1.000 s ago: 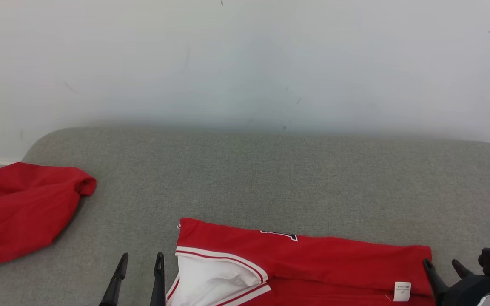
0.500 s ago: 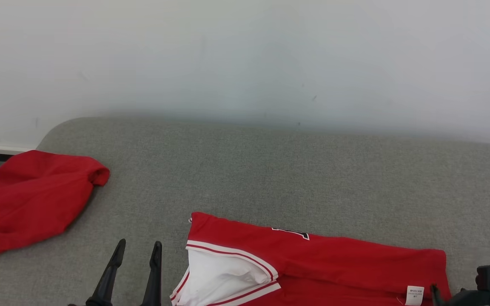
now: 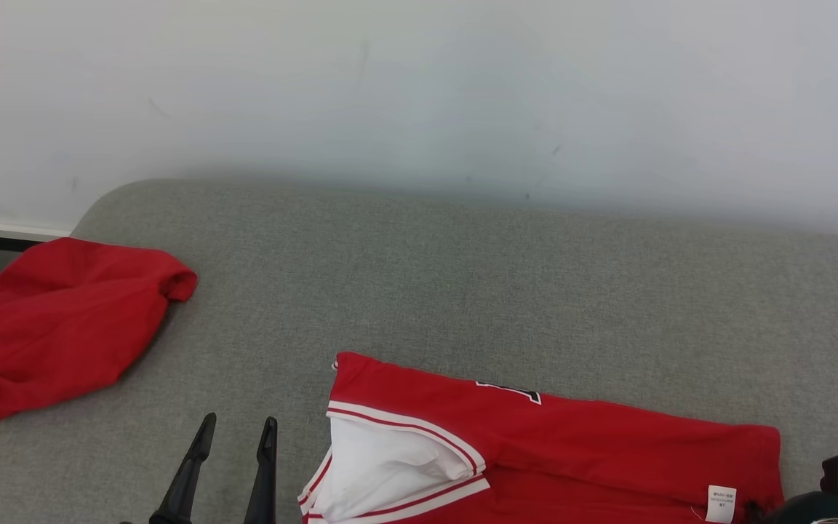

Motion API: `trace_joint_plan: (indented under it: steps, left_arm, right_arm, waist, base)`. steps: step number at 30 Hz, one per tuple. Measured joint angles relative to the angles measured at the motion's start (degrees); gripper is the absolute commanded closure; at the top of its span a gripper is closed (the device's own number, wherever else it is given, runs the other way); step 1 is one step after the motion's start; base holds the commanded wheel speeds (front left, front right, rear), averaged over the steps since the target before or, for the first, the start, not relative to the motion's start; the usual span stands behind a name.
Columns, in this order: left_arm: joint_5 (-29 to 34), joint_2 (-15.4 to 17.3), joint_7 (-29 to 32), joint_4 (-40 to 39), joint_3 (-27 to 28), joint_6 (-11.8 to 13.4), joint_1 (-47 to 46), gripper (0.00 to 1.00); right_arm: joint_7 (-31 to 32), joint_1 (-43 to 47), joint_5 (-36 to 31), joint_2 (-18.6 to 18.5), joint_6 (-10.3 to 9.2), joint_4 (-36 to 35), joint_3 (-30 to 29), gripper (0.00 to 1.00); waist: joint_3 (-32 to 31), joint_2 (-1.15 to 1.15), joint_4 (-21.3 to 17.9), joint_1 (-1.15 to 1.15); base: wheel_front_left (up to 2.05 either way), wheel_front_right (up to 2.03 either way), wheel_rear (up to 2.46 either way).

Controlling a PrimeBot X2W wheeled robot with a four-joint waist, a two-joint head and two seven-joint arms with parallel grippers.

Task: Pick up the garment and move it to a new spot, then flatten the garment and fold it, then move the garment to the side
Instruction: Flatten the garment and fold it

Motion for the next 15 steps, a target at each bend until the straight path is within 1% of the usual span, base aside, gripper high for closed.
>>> trace_joint_plan:
  steps: [4,5,6,7,8,15]
  left_arm:
    - [0.26,-0.07,0.0,0.29,0.44,-0.2,-0.35,0.0]
    - [0.4,-0.08,0.0,0.41,0.58,-0.44,-0.55,0.0]
    - [0.42,-0.09,0.0,0.59,0.71,-0.51,-0.67,0.0]
    - [0.42,-0.05,0.0,0.88,0.86,-0.53,-0.69,0.0]
    - [0.42,-0.04,0.0,1.13,0.94,-0.56,-0.7,0.0]
    - [0.45,-0.05,0.0,1.93,1.82,-0.66,-0.93,0.0]
  right_arm:
    - [1.3,-2.11,1.91,-0.2,0.0,4.01,-0.19,0.0]
    - [1.59,-2.41,2.3,-0.23,0.0,4.64,-0.02,0.08]
    - [1.85,-2.73,2.6,-0.29,0.0,5.19,0.01,0.53]
    - [2.0,-2.97,2.87,-0.4,0.0,5.6,0.15,0.66]
    - [1.99,-3.1,3.02,-0.52,0.0,5.9,0.37,1.0]
    - [1.37,-3.79,3.75,-1.01,0.02,6.93,1.49,1.0]
  waist:
    - [0.38,0.0,0.26,0.0]
    - [0.42,0.0,0.33,0.0]
    - [0.46,-0.01,0.4,0.0]
    - [0.48,-0.01,0.46,0.0]
    - [0.49,-0.01,0.51,0.0]
    - [0.24,0.0,0.22,0.0]
  base:
    - [0.0,0.0,0.0]
    - [0.0,0.0,0.0]
    - [0.0,0.0,0.0]
    - [0.0,0.0,0.0]
    - [0.0,0.0,0.0]
    - [0.0,0.0,0.0]
